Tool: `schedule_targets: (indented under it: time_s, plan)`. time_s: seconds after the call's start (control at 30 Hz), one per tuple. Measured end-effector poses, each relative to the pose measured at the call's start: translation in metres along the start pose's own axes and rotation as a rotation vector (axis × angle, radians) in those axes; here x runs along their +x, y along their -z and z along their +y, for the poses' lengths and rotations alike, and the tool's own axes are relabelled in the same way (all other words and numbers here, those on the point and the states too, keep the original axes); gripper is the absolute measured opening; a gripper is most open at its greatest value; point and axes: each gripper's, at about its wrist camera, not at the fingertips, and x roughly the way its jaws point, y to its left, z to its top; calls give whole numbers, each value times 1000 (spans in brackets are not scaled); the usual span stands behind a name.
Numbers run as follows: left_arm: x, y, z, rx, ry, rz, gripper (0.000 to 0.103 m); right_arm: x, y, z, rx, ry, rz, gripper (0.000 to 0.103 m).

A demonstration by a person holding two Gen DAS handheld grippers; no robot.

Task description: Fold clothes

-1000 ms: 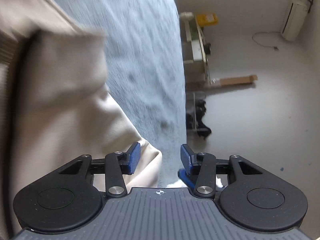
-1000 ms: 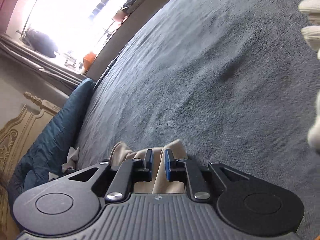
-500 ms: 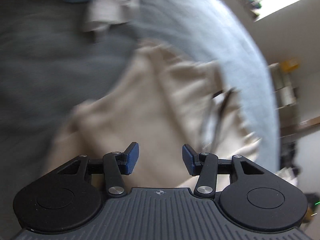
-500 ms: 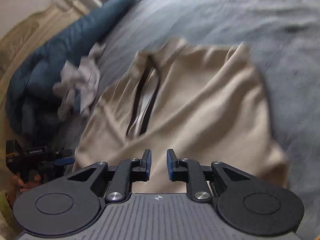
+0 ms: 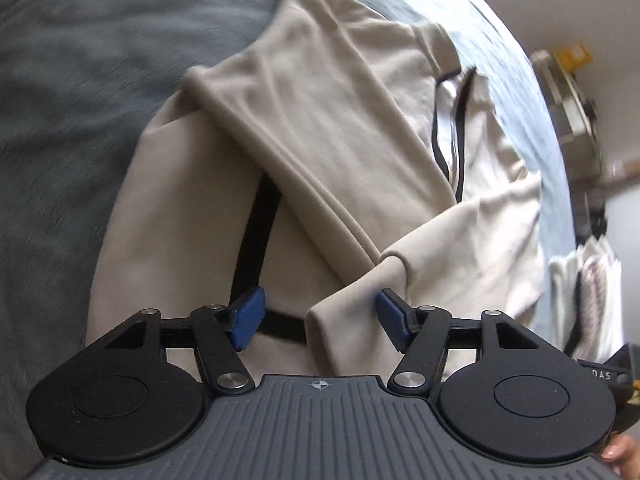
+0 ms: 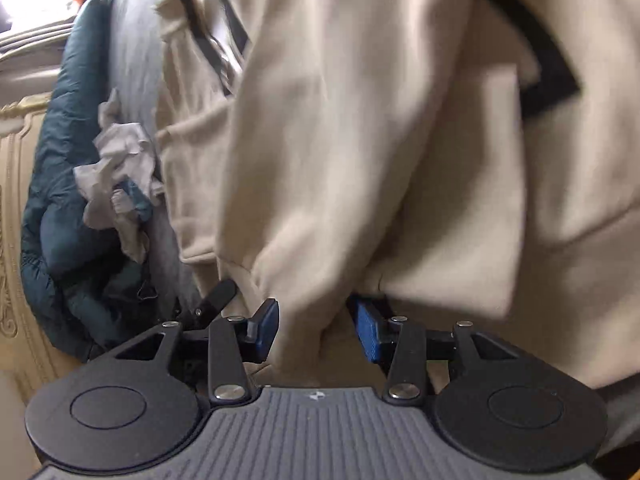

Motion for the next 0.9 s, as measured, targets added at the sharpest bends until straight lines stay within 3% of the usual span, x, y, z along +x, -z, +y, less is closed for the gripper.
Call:
schedule_targets:
  time_s: [0.07,0.1,0.13,0.2,0.23,0.27,0.37,0.47,0.77,0.9]
  plan:
    - [0,4,3,1,24,-2,61,12,6,-5,52,-23,-30,45]
    - [-2,5,4,-3,39,-4,52,16,8,-6,71,-39,-52,42]
    - [-3,7,6,-9,54,-3,44,19,11,-6,80,-53,-75,28]
    - [-5,8,9,-25,85,9,23,19,16,-1,58,-45,-119,20]
    - [-7,7,9,-34,104,10,15,16,18,4,44,-46,-133,13]
    - [-11,6,9,-37,122,5,8,14,20,9,30,-50,-146,11]
    - [-24,-4,9,-54,169,-31,7,6,22,24,2,-82,-169,11]
    - [-34,-17,13,-59,170,-65,7,12,18,33,1,-107,-171,11]
    - [-23,-23,23,-25,87,-59,7,39,14,11,43,-69,-158,11]
    - [-17,-20,24,-2,48,-42,12,39,12,9,35,-65,-138,15]
